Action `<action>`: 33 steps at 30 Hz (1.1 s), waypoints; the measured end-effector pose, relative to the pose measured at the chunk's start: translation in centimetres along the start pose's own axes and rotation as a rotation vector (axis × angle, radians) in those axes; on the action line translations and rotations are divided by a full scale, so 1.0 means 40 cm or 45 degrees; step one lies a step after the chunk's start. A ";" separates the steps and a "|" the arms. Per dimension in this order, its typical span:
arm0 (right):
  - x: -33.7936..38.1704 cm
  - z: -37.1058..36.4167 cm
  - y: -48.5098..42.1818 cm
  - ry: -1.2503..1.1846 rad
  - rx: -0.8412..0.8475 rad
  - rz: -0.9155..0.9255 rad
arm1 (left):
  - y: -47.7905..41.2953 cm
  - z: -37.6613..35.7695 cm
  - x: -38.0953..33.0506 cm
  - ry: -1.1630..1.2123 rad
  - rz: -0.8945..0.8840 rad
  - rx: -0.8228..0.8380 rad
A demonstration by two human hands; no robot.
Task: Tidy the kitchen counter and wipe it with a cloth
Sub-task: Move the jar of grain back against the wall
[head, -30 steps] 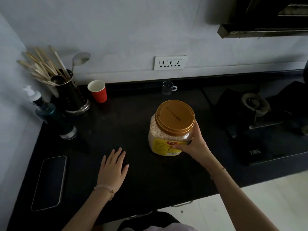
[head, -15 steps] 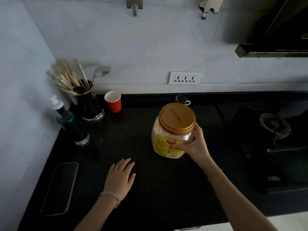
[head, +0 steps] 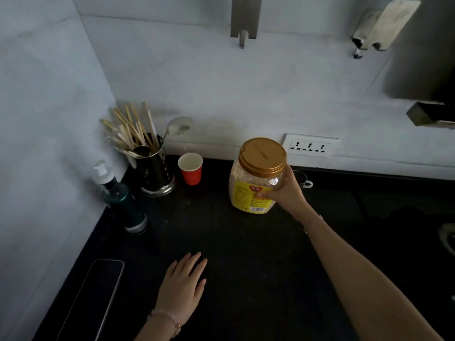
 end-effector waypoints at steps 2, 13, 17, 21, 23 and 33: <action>0.004 -0.004 -0.039 0.008 0.024 0.004 | -0.007 0.003 0.012 0.042 0.055 -0.089; -0.002 0.007 -0.111 0.041 0.060 0.005 | -0.022 0.006 0.015 0.062 0.168 0.012; -0.005 0.015 -0.119 0.062 0.095 -0.044 | -0.014 0.003 0.008 0.041 0.135 0.173; 0.000 0.018 -0.119 0.073 0.118 -0.092 | -0.001 0.021 0.002 0.009 0.100 0.194; 0.007 0.017 -0.116 0.068 0.128 -0.087 | -0.014 0.005 0.003 0.048 0.120 0.138; 0.017 0.010 -0.030 0.076 0.034 -0.225 | -0.006 0.028 -0.005 -0.158 0.068 -0.023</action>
Point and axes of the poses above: each hand's wrist, its own y-axis away from the middle knuckle, its own z-axis out of the back of the hand, x = y × z, the point moved 4 cm from there along -y, towards the middle knuckle, and after that the axes turned 5 degrees about -y, right-handed, at the moved point
